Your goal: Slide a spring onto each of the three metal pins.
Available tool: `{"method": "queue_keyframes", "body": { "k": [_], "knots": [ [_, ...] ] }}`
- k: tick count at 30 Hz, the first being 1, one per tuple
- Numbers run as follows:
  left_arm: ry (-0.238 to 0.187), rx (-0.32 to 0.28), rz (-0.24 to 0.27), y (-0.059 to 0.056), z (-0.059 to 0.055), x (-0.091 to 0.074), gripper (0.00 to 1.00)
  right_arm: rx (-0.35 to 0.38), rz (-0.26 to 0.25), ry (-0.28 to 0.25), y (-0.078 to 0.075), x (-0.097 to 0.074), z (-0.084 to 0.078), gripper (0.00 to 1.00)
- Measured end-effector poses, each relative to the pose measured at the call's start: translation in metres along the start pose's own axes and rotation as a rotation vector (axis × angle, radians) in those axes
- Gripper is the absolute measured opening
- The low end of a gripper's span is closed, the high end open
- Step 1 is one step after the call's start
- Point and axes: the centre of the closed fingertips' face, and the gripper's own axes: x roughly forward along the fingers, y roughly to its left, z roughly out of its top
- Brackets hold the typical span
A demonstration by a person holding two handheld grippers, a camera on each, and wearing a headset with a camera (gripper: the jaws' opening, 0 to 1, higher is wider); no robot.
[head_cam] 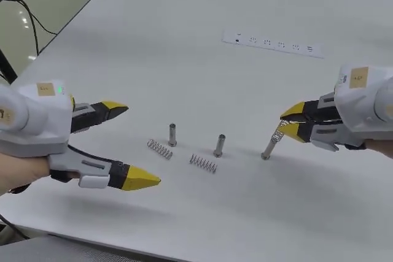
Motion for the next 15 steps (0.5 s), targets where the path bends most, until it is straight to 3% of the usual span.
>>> {"method": "queue_keyframes", "body": {
  "k": [15],
  "knots": [
    [0.001,-0.009,0.008,-0.0007,-0.0022,-0.0022,0.98,-0.001,0.004,0.001,0.0014,0.0045,-0.0015,0.07]
  ]
}}
